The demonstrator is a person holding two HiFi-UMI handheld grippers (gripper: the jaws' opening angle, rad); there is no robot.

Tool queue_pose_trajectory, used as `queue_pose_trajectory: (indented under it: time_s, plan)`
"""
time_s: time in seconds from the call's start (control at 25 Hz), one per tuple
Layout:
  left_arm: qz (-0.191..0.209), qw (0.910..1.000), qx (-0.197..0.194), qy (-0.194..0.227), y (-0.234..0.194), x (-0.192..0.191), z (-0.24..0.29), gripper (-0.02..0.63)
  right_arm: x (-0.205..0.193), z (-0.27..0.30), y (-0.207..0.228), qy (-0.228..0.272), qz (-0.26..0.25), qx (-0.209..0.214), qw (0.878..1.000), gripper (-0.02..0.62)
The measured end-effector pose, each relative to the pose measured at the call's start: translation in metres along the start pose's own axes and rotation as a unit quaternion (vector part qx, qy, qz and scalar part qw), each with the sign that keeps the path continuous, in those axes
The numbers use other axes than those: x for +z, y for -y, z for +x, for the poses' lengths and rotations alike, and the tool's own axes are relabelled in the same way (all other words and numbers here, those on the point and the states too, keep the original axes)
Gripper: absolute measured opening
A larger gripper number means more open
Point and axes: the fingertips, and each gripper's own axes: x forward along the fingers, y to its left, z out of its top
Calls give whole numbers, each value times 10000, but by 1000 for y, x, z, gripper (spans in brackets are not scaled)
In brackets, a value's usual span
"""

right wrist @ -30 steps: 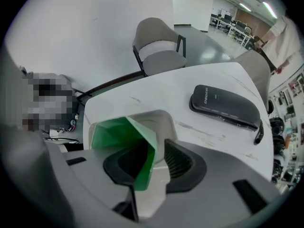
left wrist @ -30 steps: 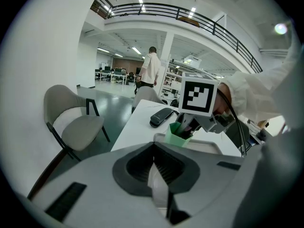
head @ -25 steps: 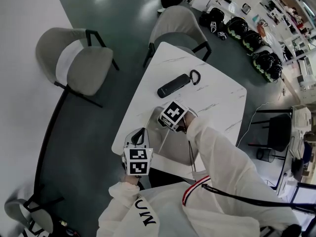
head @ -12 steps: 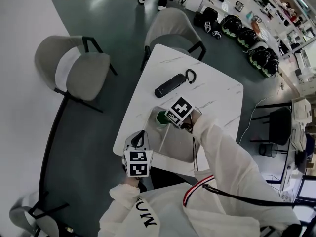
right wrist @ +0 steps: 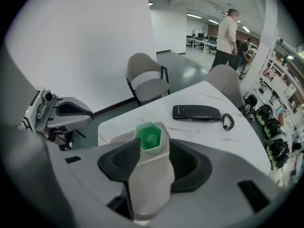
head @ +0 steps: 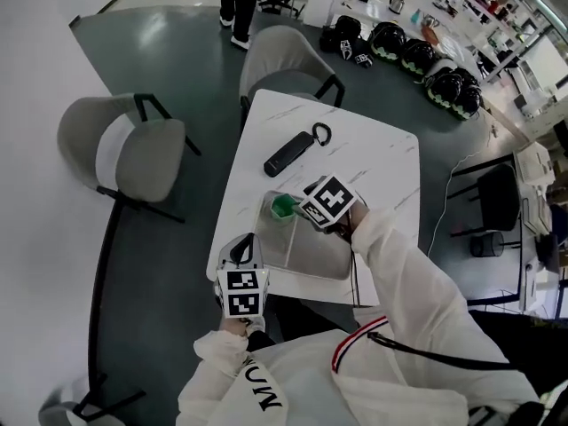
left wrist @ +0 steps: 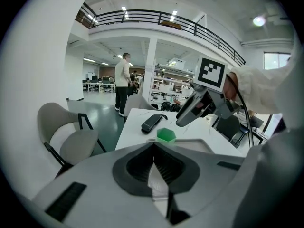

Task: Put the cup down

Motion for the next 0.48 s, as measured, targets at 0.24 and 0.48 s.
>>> queue_pose_trajectory:
  time_s: [0.24,0.48]
  plan:
    - [355,9991,-223,99,12,7,-19,11,-16,-41,-26,585,301,-165,9977,193]
    - [697,9961,-465,260,30,12,-51,11,-41,-85,-61,1311,816,-381,9873,190]
